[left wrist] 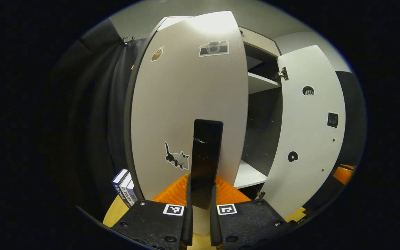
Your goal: Open the right door of the double-door shoe cabinet with the right hand, and open the left door with the left hand.
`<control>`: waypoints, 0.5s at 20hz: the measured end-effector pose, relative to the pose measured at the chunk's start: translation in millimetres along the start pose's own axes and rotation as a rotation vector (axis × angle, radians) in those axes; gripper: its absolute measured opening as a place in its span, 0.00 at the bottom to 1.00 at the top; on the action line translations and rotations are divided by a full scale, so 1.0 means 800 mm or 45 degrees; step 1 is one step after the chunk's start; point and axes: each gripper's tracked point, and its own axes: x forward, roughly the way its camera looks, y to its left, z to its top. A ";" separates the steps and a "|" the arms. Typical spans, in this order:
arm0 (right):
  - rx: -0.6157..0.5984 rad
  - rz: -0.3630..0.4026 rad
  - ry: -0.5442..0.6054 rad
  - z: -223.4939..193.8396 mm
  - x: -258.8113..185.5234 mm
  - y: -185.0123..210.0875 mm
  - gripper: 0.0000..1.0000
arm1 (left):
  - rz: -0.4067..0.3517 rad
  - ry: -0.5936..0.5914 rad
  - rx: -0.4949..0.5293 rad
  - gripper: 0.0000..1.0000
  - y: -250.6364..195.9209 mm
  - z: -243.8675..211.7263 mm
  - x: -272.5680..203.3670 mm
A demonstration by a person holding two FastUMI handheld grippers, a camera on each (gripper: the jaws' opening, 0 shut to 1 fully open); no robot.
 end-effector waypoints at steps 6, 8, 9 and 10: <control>-0.037 0.122 0.028 -0.010 0.012 0.054 0.30 | 0.030 -0.007 -0.007 0.20 0.013 -0.001 -0.019; -0.034 0.161 0.036 -0.014 0.018 0.070 0.30 | 0.035 -0.003 0.009 0.20 0.015 -0.001 -0.021; -0.029 0.182 0.041 -0.016 0.021 0.080 0.26 | 0.038 0.003 0.012 0.20 0.015 -0.002 -0.022; -0.026 0.203 0.047 -0.017 0.023 0.088 0.30 | 0.042 0.006 0.006 0.20 0.017 -0.001 -0.024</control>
